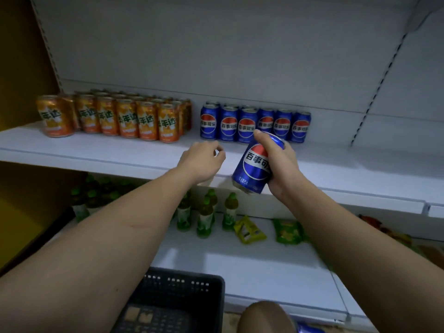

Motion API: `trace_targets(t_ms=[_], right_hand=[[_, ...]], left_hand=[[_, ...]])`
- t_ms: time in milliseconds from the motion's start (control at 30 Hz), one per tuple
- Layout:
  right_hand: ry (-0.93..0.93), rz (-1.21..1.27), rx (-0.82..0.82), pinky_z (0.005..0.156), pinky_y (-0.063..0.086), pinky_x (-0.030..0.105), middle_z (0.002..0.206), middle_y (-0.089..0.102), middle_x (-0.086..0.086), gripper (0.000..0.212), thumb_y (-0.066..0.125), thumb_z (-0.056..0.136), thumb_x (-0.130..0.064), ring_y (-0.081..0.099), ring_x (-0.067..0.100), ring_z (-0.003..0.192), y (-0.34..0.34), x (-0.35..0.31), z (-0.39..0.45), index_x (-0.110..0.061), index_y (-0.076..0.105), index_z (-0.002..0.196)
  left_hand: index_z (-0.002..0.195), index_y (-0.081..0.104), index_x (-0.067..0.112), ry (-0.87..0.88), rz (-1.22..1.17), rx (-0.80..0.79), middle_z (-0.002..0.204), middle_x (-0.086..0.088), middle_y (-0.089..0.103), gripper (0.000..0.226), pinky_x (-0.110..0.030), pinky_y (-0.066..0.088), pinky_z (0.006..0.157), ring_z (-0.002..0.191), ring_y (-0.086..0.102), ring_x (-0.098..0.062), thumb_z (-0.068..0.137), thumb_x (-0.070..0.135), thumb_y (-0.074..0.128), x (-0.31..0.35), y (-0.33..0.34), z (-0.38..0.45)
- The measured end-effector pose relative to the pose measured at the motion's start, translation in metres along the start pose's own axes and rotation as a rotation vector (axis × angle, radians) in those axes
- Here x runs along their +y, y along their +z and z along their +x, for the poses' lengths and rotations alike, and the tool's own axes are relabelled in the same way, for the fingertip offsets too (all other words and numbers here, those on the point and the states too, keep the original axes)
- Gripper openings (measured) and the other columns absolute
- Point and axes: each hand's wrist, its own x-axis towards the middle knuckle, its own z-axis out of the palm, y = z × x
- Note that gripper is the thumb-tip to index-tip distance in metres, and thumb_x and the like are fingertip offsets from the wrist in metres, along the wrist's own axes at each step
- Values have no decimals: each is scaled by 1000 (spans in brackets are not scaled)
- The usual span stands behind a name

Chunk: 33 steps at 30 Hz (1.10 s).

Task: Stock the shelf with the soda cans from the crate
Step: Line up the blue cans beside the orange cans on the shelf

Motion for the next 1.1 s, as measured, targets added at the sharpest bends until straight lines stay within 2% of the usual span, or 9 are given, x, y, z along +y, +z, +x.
trace_targets(t_ms=[200, 300, 400, 600, 667, 733, 767, 900, 1100], right_hand=[[-242, -253, 97, 75, 52, 29, 105, 62, -7, 51, 79, 79, -36, 63, 10, 93, -16, -15, 59, -28, 47, 118], [-287, -255, 147, 72, 50, 26, 110, 61, -5, 52, 79, 80, -36, 62, 9, 95, -26, -2, 96, -28, 46, 119], [-334, -295, 177, 75, 48, 23, 118, 58, -4, 54, 79, 80, -37, 60, 10, 103, -34, 15, 132, -28, 44, 121], [-402, -399, 159, 75, 47, 14, 111, 56, -14, 67, 78, 81, -37, 58, -3, 94, -32, 25, 180, -22, 39, 134], [-395, -452, 157, 92, 51, 29, 128, 53, -2, 79, 78, 79, -43, 58, 11, 110, -37, 34, 190, -19, 34, 140], [-374, -639, 174, 109, 40, 45, 144, 40, 9, 86, 76, 80, -44, 44, 27, 129, -45, 47, 195, -14, 30, 146], [-361, -753, 190, 112, 35, 46, 147, 33, 13, 86, 74, 83, -43, 37, 33, 134, -49, 53, 196, -12, 28, 148], [-360, -882, 242, 111, 30, 46, 150, 27, 16, 83, 70, 87, -42, 28, 37, 138, -54, 62, 201, -11, 27, 151], [-337, -714, 315, 104, 46, 48, 140, 46, 13, 82, 84, 74, -30, 49, 32, 127, -43, 60, 215, -6, 37, 137]], left_hand=[[131, 54, 35, 67, 119, -129, 143, 1, 47, 34, -47, 39, 104, 129, 43, -23, 98, 43, 46, 25, 50, 54], [145, 36, 41, 46, 183, -274, 158, 1, 26, 54, -54, 18, 114, 144, 21, -23, 94, 58, 40, 23, 75, 66], [148, 28, 44, 30, 241, -268, 161, 4, 19, 63, -54, 5, 115, 148, 13, -19, 90, 68, 30, 17, 88, 69], [150, 23, 43, 44, 253, -262, 162, 6, 16, 63, -52, 4, 115, 148, 11, -17, 91, 67, 25, 17, 87, 66], [151, 22, 43, 44, 254, -258, 162, 6, 15, 64, -52, 4, 116, 148, 10, -17, 92, 67, 25, 18, 89, 65], [151, 22, 43, 39, 246, -260, 162, 7, 15, 64, -51, 4, 116, 148, 9, -16, 92, 66, 24, 18, 87, 65], [151, 22, 43, 37, 246, -264, 162, 7, 14, 64, -51, 3, 117, 148, 9, -16, 92, 66, 24, 18, 86, 65], [152, 21, 42, 35, 250, -270, 163, 6, 14, 64, -52, 3, 118, 149, 8, -17, 93, 65, 24, 19, 86, 63], [152, 21, 41, 41, 260, -265, 163, 5, 14, 64, -52, 3, 117, 149, 8, -18, 93, 65, 23, 19, 87, 63]])
